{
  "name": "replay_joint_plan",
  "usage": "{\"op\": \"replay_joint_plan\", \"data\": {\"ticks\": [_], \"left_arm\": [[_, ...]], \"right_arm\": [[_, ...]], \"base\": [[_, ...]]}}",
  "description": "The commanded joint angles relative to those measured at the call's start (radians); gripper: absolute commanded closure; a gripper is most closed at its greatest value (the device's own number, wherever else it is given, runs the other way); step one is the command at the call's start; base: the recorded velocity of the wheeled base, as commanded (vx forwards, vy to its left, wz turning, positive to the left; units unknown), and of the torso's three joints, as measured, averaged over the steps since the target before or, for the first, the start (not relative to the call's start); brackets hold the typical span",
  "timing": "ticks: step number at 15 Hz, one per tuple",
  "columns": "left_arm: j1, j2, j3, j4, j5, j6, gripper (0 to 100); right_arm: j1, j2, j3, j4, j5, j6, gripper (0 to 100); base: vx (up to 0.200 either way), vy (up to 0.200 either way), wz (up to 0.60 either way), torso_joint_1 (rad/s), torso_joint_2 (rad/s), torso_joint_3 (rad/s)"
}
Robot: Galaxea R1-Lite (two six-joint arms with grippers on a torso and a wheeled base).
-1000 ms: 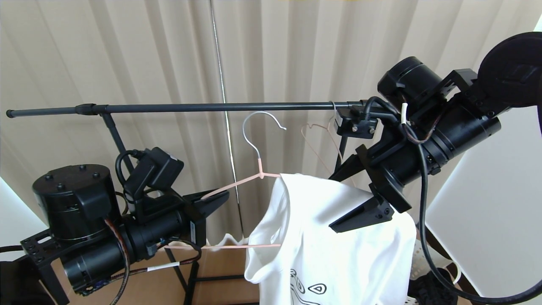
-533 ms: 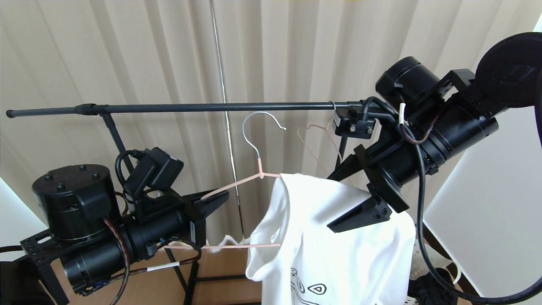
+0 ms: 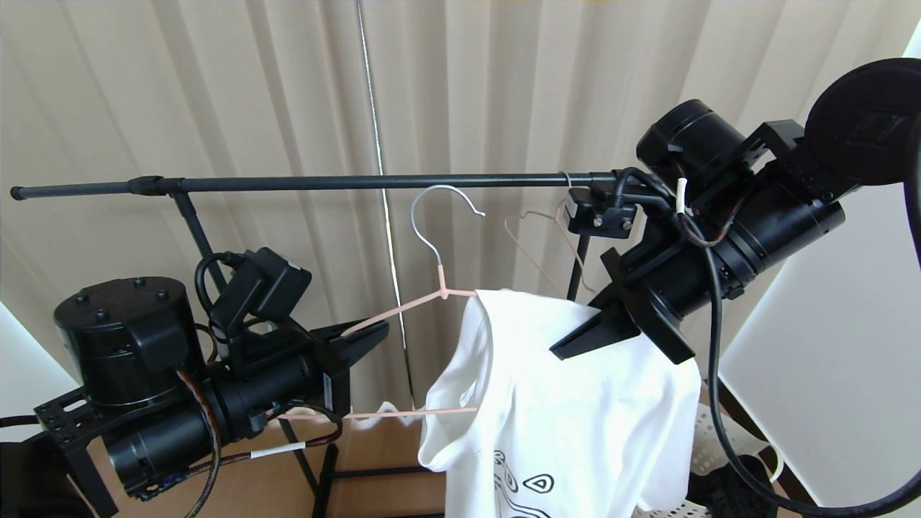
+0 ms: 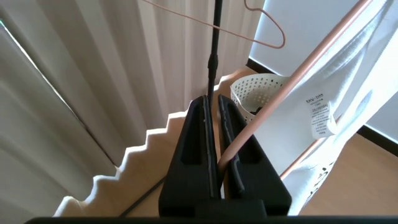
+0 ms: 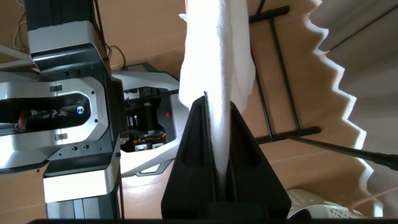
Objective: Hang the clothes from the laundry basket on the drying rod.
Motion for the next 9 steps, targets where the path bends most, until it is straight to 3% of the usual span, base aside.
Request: {"op": "replay_joint_plan", "data": {"ticks": [1, 4, 9], "left_arm": [[0.001, 0.001, 0.000, 0.000, -0.001, 0.000, 100], [0.001, -0.001, 0.005, -0.003, -0.004, 0.000, 100], [0.004, 0.010, 0.032, -0.094, -0.010, 0.008, 100]], "right_arm": [[0.000, -0.001, 0.000, 0.000, 0.000, 0.000, 100], [0.000, -0.003, 0.001, 0.002, 0.002, 0.000, 100], [0.000, -0.012, 0.001, 0.003, 0.003, 0.000, 100]], "base": [[0.000, 0.000, 0.00, 0.000, 0.00, 0.000], [0.000, 0.000, 0.00, 0.000, 0.00, 0.000], [0.000, 0.000, 0.00, 0.000, 0.00, 0.000]]}}
